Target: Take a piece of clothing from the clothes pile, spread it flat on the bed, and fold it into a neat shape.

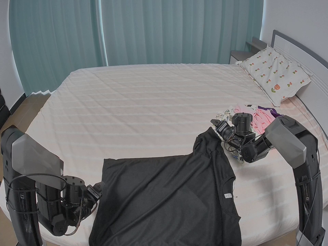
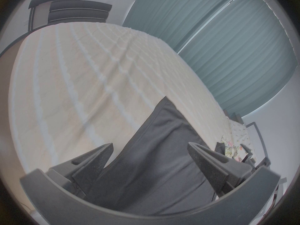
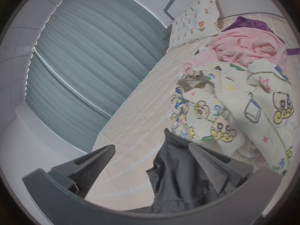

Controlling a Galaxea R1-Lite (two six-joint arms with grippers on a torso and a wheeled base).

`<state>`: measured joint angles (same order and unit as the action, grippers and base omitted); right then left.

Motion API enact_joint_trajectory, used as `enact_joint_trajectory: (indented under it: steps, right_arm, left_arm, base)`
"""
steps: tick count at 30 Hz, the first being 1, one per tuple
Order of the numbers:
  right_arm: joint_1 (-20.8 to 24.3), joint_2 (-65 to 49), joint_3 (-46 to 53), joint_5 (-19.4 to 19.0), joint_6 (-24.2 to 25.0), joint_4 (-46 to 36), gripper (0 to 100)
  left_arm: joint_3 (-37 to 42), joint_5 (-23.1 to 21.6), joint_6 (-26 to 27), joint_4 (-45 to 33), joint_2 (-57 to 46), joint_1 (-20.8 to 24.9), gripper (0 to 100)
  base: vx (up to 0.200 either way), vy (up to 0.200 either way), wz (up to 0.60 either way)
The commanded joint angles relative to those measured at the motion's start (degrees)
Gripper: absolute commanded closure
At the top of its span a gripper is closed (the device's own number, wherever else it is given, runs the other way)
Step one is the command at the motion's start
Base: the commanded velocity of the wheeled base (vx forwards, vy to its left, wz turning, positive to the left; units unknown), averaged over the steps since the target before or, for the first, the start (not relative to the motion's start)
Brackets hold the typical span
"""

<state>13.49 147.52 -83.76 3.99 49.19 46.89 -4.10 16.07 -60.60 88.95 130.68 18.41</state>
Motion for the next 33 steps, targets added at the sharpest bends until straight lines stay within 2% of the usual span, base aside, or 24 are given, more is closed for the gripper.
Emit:
enact_joint_trajectory:
  steps: [1, 4, 6, 8, 9, 13, 16, 18, 22, 25, 26, 28, 29, 33]
  right_arm:
    - [-0.8, -4.1, 6.9, -0.5, -0.1, 0.4, 0]
    - [-0.8, -6.2, 12.8, -2.0, -0.1, 2.4, 0]
    - [-0.8, -6.7, 14.5, -2.1, -0.1, 3.4, 0]
    - [-0.8, -7.3, 16.8, -2.1, -0.1, 3.9, 0]
    - [-0.7, -7.4, 17.1, -2.1, -0.1, 3.9, 0]
    - [-0.5, -8.7, 21.4, -2.1, -0.1, 4.1, 0]
    - [-0.5, -9.3, 22.8, -2.1, -0.2, 4.1, 0]
    - [-0.5, -9.9, 24.4, -2.1, -0.3, 4.1, 0]
    - [-0.3, -10.7, 26.5, -2.1, -1.1, 5.1, 0]
    - [-0.3, -10.8, 27.8, -2.0, -1.7, 6.9, 0]
    - [-0.4, -11.5, 30.1, -2.1, -2.5, 9.1, 0]
    - [-0.4, -11.5, 30.2, -2.1, -2.6, 9.3, 0]
    - [-0.3, -11.7, 32.3, -2.1, -3.5, 11.1, 0]
    - [-0.4, -11.7, 33.5, -2.1, -3.6, 12.3, 0]
  left_arm:
    - [-2.7, -1.4, 2.5, 0.4, -4.8, -2.9, 0]
    - [-5.1, -2.9, 10.4, 0.3, -4.5, -4.4, 0]
    - [-7.5, -3.2, 12.6, -0.3, -3.9, -5.7, 0]
    - [-13.6, -3.7, 15.5, -4.2, -0.8, -7.4, 0]
    - [-14.4, -3.8, 15.8, -5.0, -0.4, -7.5, 0]
    - [-28.2, -3.9, 16.7, -17.6, 3.8, -7.8, 0]
    - [-34.9, -3.9, 16.7, -23.7, 5.3, -7.8, 0]
    - [-43.5, -3.8, 16.7, -31.1, 7.9, -7.9, 0]
    - [-53.3, -3.5, 18.1, -38.9, 12.1, -8.1, 0]
    - [-56.5, -3.5, 19.4, -41.8, 13.5, -8.2, 0]
    - [-60.3, -3.5, 20.0, -44.2, 15.2, -8.2, 0]
    - [-60.6, -3.6, 20.0, -44.5, 15.3, -8.2, 0]
    - [-64.8, -3.5, 20.2, -47.9, 16.2, -8.6, 0]
    - [-67.4, -3.4, 22.0, -52.0, 16.4, -8.8, 0]
  base:
    - [0.000, 0.000, 0.00]
    - [0.000, 0.000, 0.00]
    - [0.000, 0.000, 0.00]
    - [0.000, 0.000, 0.00]
    - [0.000, 0.000, 0.00]
    - [0.000, 0.000, 0.00]
    - [0.000, 0.000, 0.00]
    - [0.000, 0.000, 0.00]
    - [0.000, 0.000, 0.00]
    - [0.000, 0.000, 0.00]
    - [0.000, 0.000, 0.00]
    - [0.000, 0.000, 0.00]
    - [0.000, 0.000, 0.00]
    - [0.000, 0.000, 0.00]
